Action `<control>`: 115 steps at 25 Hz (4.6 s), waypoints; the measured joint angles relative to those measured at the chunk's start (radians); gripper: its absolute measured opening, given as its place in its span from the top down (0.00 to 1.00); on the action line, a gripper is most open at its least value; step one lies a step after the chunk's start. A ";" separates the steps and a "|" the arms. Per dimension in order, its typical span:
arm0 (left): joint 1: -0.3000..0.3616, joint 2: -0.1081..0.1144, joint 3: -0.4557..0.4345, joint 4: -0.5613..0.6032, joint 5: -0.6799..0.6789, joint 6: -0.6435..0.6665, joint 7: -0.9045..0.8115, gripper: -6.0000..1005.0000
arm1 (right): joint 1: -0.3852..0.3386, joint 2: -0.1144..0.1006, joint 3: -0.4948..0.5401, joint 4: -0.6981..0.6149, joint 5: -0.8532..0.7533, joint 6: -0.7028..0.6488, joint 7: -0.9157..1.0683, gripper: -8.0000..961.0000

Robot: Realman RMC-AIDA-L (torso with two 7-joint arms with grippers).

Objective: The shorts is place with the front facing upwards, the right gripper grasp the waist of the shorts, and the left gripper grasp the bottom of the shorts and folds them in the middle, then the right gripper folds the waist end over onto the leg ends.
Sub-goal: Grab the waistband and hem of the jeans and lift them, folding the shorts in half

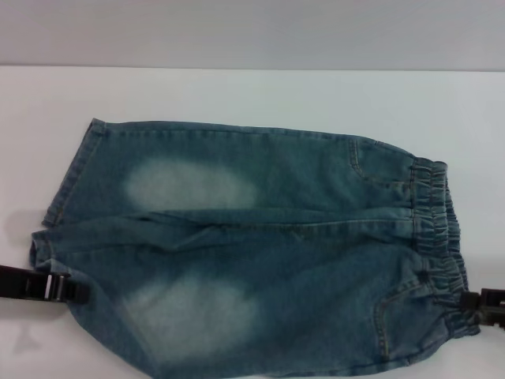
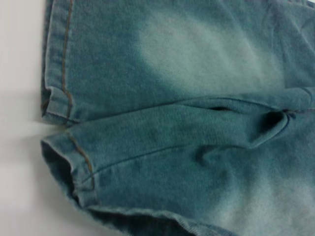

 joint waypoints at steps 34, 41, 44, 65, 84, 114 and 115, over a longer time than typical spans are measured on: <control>-0.029 0.001 0.012 0.005 0.000 -0.014 0.002 0.91 | 0.025 0.003 0.048 0.039 -0.026 -0.021 0.012 0.43; -0.033 0.001 0.012 0.006 0.000 -0.015 0.001 0.91 | 0.041 0.004 0.047 0.007 -0.026 -0.019 0.002 0.43; -0.033 0.001 0.012 0.007 0.000 -0.015 0.002 0.91 | 0.053 0.004 0.047 -0.018 -0.026 -0.017 -0.004 0.43; -0.038 -0.001 0.013 0.007 0.000 -0.011 0.004 0.91 | 0.093 0.002 0.031 -0.089 -0.012 0.004 -0.038 0.45; -0.047 -0.001 0.024 0.008 0.000 -0.012 -0.006 0.91 | 0.099 -0.001 0.033 -0.100 0.012 0.036 -0.081 0.98; -0.042 -0.003 0.054 0.048 -0.011 0.155 0.009 0.91 | 0.126 -0.001 0.047 -0.146 0.172 0.053 -0.157 0.98; -0.042 -0.003 0.052 0.049 -0.012 0.161 0.009 0.91 | 0.126 -0.001 0.049 -0.148 0.178 0.052 -0.159 0.98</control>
